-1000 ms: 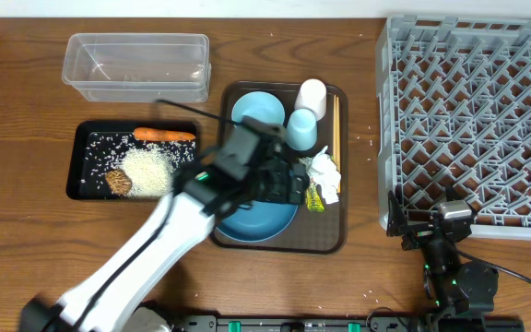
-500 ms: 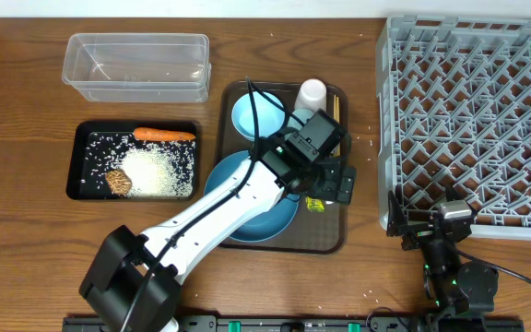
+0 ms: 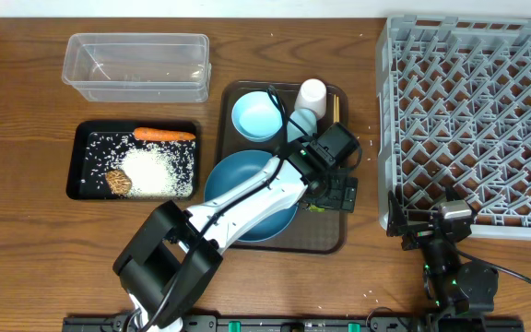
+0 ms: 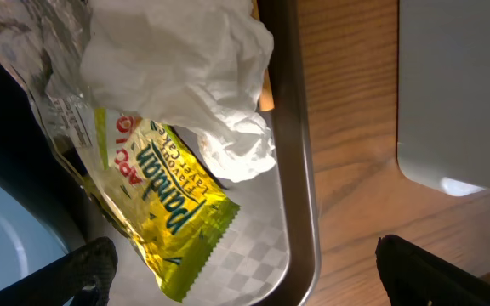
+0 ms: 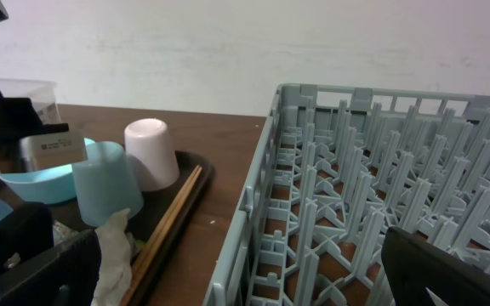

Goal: Sort waste into correct bins and load items into the dishwasher rack
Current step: 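Move the left gripper down to the foil wrapper beside the tissue, then close the left gripper on the foil wrapper, then lift the foil wrapper and carry it to the clear plastic box, then release the wrapper into the clear box and withdraw the left gripper, then move the left gripper down to the white tissue on the brown tray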

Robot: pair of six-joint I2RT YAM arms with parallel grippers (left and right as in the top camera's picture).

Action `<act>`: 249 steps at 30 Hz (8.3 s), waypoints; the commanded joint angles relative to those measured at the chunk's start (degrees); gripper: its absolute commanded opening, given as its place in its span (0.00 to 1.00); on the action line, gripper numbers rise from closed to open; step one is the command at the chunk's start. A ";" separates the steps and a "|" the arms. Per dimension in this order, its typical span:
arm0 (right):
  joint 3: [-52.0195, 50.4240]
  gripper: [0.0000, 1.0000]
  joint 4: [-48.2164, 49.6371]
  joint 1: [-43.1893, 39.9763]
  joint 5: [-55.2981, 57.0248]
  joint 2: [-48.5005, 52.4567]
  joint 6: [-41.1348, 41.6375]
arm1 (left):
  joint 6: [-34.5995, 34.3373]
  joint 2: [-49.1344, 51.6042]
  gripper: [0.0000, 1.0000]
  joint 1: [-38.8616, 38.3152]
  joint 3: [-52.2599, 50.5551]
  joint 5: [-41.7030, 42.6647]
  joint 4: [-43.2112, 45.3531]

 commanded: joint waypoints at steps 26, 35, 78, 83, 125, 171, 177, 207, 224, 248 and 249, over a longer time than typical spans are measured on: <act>-0.09 0.99 -0.17 -0.81 -0.24 0.02 -0.63 | 7.72 4.76 1.00 0.28 0.85 -20.33 9.92; -0.09 0.99 -0.17 -0.81 -0.24 0.04 -0.63 | 7.72 4.83 0.90 0.26 0.85 -19.89 9.73; -0.09 0.99 -0.17 -0.81 -0.24 0.04 -0.63 | 7.45 2.56 0.20 0.26 0.92 -19.74 7.32; -0.09 0.99 -0.17 -0.81 -0.24 0.02 -0.63 | 7.45 1.11 0.19 0.26 0.92 -19.74 6.88; -0.09 0.99 -0.17 -0.81 -0.24 0.02 -0.63 | 7.50 0.92 0.19 0.26 0.90 -19.76 2.16; -0.09 0.99 -0.17 -0.81 -0.24 0.04 -0.63 | 7.43 -16.37 0.06 2.45 2.78 -55.41 5.49; -0.09 0.99 -0.17 -0.81 -0.24 0.04 -0.63 | 7.15 -16.37 0.06 10.29 2.78 -57.22 14.93; -0.09 0.99 -0.17 -0.81 -0.24 0.02 -0.63 | -14.64 1.68 0.07 48.11 2.75 -24.20 47.21; -0.09 0.99 -0.17 -0.81 -0.24 0.02 -0.63 | -12.76 -9.16 0.80 45.94 2.75 28.68 32.15; -0.09 0.99 -0.17 -0.81 -0.24 0.04 -0.63 | 2.12 -8.98 0.85 0.24 2.69 -22.16 1.51; -0.09 0.99 -0.17 -0.81 -0.24 0.04 -0.63 | 2.12 -8.37 0.85 0.04 2.69 -22.51 1.57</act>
